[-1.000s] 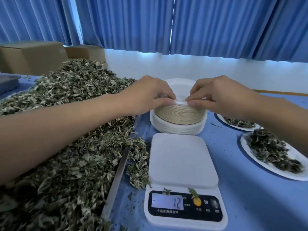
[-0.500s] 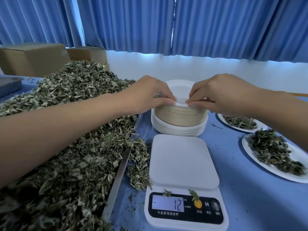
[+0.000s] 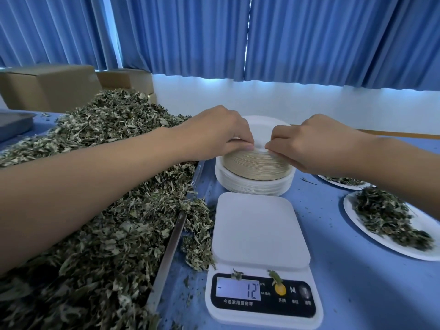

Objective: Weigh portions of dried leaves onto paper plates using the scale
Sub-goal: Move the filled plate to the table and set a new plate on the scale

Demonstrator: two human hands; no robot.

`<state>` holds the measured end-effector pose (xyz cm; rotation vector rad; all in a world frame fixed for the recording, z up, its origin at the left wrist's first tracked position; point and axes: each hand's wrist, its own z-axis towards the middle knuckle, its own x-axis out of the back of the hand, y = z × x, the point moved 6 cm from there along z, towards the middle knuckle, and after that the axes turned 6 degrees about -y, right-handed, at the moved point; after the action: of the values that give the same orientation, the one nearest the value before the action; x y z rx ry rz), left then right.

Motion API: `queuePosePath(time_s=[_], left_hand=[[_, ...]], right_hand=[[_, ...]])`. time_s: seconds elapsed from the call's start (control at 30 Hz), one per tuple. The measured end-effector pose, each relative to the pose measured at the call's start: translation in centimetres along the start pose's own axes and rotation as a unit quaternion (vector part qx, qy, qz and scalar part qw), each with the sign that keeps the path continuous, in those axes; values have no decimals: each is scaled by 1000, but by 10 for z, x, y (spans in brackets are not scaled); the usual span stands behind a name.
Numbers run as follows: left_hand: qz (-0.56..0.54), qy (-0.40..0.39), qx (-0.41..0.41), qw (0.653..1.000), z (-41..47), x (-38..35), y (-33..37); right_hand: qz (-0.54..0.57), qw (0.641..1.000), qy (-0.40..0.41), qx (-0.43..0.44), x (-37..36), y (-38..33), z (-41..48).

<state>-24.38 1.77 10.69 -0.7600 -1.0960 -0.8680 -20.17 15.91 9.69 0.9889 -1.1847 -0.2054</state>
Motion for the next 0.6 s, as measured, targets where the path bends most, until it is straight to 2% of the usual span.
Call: queuePosePath(time_s=[0.2, 0.3, 0.37, 0.43, 0.6], left_hand=[[100, -38, -40, 993, 0, -3, 11], [202, -58, -26, 977, 2, -8, 14], [231, -46, -22, 972, 3, -7, 17], [247, -33, -22, 968, 2, -2, 20], [295, 15, -23, 955, -9, 19, 34]], right_hand=[[-11, 999, 31, 17, 3, -3, 2], [15, 996, 69, 52, 9, -4, 2], [41, 994, 86, 61, 13, -2, 3], [48, 993, 100, 46, 18, -1, 3], [77, 986, 137, -63, 34, 6, -12]])
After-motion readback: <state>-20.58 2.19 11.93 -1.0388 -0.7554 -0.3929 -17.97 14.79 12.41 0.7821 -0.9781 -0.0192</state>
